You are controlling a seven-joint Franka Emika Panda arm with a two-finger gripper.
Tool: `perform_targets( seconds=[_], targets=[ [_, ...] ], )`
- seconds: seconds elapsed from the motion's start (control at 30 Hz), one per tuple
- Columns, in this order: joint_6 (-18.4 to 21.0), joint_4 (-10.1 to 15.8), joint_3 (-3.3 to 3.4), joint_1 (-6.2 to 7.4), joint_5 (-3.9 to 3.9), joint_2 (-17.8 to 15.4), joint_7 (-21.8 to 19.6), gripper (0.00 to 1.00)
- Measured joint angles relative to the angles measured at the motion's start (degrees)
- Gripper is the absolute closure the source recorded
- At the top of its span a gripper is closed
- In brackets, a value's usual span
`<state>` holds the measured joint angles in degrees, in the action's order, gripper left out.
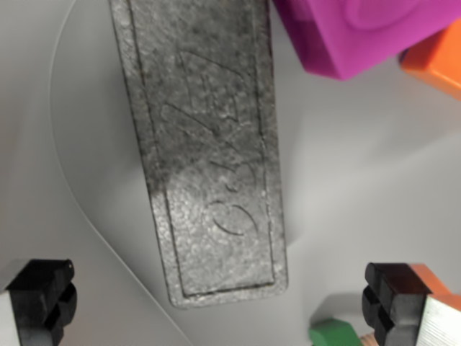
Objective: Pick an object from the bin
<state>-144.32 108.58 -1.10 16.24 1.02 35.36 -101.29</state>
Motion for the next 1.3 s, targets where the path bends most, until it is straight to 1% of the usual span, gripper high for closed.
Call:
perform_targets(
  seconds=[0.27,0.8,0.83,1.3],
  targets=[
    [-2.06,-0.88,0.03,0.00,0.00,1.21,0.00,0.00],
    [-2.11,-0.90,0.03,0.00,0.00,1.24,0.00,0.00],
    [-2.11,-0.90,0.03,0.00,0.00,1.24,0.00,1.00],
    [-2.11,-0.90,0.03,0.00,0.00,1.24,0.00,1.00]
  ],
)
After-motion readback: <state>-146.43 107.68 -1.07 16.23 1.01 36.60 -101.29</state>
